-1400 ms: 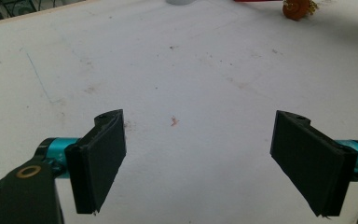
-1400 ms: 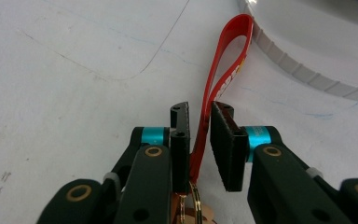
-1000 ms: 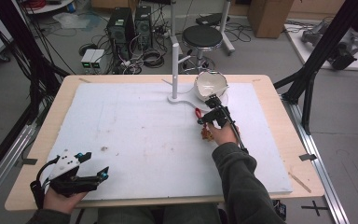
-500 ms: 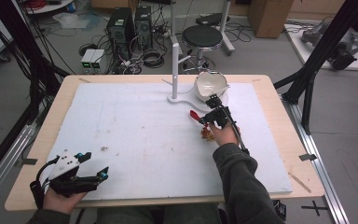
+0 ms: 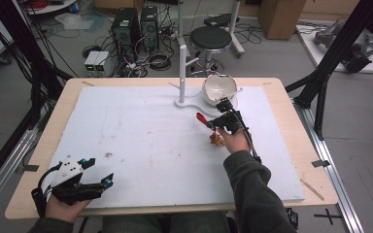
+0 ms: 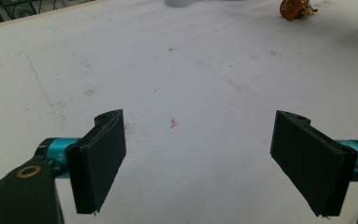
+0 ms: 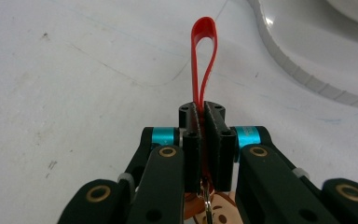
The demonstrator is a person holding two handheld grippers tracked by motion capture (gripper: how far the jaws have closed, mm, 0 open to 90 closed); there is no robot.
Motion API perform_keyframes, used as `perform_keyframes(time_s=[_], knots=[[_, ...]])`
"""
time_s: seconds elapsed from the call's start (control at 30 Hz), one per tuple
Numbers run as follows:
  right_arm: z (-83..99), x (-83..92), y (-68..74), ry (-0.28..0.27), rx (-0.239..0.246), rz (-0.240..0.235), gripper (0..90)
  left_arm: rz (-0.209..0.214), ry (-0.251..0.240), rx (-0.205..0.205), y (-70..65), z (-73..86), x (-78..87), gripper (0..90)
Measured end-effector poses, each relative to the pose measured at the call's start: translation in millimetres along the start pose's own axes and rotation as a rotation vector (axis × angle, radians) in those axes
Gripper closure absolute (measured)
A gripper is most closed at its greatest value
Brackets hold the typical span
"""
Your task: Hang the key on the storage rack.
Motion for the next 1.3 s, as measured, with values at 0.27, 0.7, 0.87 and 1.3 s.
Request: perform_keyframes(time_s=[0.27, 0.7, 0.87, 1.3], knots=[[-5.6, 11.7, 11.3, -0.062, 0.058, -0.027, 85.8, -0.006, 0.004, 0.004, 1.8, 0.8, 0.3, 18.6], [-11.6, 32.7, 21.0, -0.153, 0.066, -0.102, 85.8, -0.005, 0.003, -0.001, 1.6, 0.2, 0.4, 18.6], [-14.9, 42.0, 24.7, -0.198, 0.089, -0.108, 85.8, -0.005, 0.004, -0.005, 1.2, -0.2, -0.2, 18.6], [-28.1, 60.1, 32.2, -0.276, 0.116, -0.126, 85.9, -0.008, 0.0, 0.002, 1.6, -0.4, -0.8, 18.6]])
Point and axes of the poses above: each handheld gripper's, and its own axes: x roughly backward along the jaws, z roughly out of its underside, y roughly to its left, the point moved 9 cm from there along -x, roughly forward along the jaws, and after that the axes turned 4 degrees about z, right-handed, at the moved point
